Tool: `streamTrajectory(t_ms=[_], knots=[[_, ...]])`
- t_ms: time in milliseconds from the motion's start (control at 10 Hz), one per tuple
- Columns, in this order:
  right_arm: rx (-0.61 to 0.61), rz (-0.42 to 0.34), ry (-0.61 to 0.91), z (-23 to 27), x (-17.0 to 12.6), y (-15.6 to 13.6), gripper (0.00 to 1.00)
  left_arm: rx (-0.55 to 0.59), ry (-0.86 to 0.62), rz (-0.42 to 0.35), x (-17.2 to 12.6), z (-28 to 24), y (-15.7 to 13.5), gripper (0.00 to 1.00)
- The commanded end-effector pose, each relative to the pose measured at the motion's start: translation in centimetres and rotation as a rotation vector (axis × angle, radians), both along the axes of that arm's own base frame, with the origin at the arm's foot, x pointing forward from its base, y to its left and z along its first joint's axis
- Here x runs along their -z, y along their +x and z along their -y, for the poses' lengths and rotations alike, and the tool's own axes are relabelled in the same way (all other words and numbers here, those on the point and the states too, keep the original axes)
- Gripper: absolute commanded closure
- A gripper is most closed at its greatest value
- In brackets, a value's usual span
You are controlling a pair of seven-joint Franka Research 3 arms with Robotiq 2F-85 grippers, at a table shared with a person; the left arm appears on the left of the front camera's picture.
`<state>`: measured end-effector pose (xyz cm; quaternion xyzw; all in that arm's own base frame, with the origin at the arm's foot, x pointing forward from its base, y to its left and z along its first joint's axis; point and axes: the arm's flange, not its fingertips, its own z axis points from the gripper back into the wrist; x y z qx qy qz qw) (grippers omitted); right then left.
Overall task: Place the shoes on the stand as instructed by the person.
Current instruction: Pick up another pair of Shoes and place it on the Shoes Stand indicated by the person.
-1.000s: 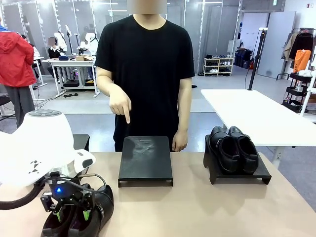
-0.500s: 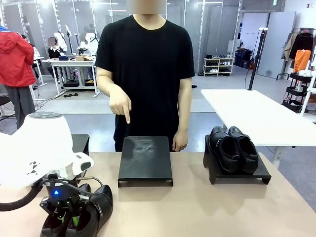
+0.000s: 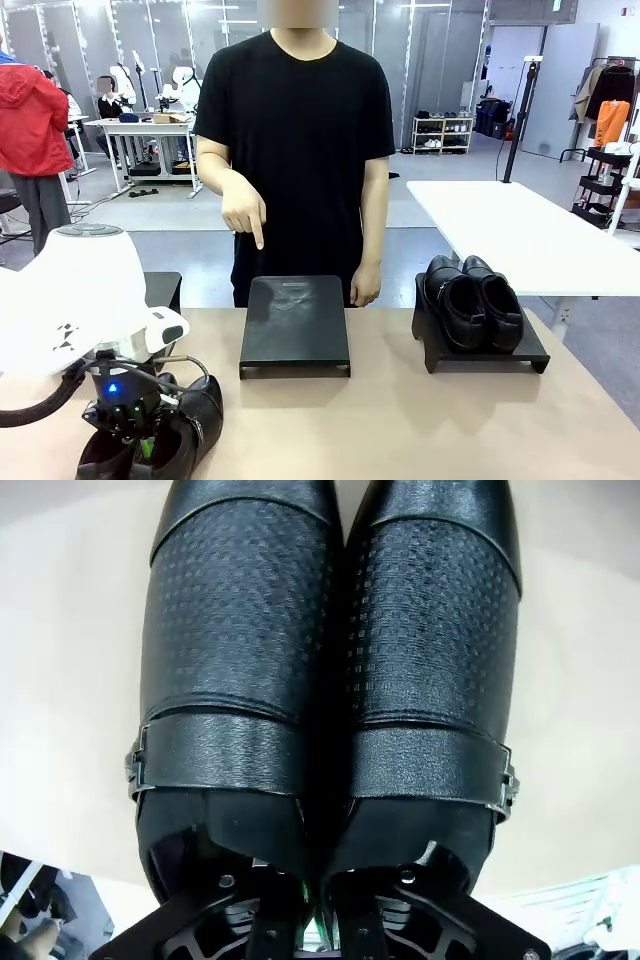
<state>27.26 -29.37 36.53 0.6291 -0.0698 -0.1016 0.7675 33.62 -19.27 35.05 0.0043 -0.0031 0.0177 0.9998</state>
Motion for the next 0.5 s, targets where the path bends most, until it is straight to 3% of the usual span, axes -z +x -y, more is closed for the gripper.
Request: streamTrajectory(t_ms=[0,200,400], knots=[[-0.007,-0.004,-0.003,-0.2,-0.2,-0.4,0.00,-0.001,-0.061,0.027,-1.6,-2.6,-4.4,1.00],[-0.007,-0.004,-0.003,-0.2,-0.2,-0.4,0.00,0.012,-0.088,0.128,-4.8,-3.4,-4.6,1.00],[-0.007,-0.004,-0.003,-0.2,-0.2,-0.4,0.00,0.032,-0.105,0.162,-7.1,-3.8,-4.0,1.00]])
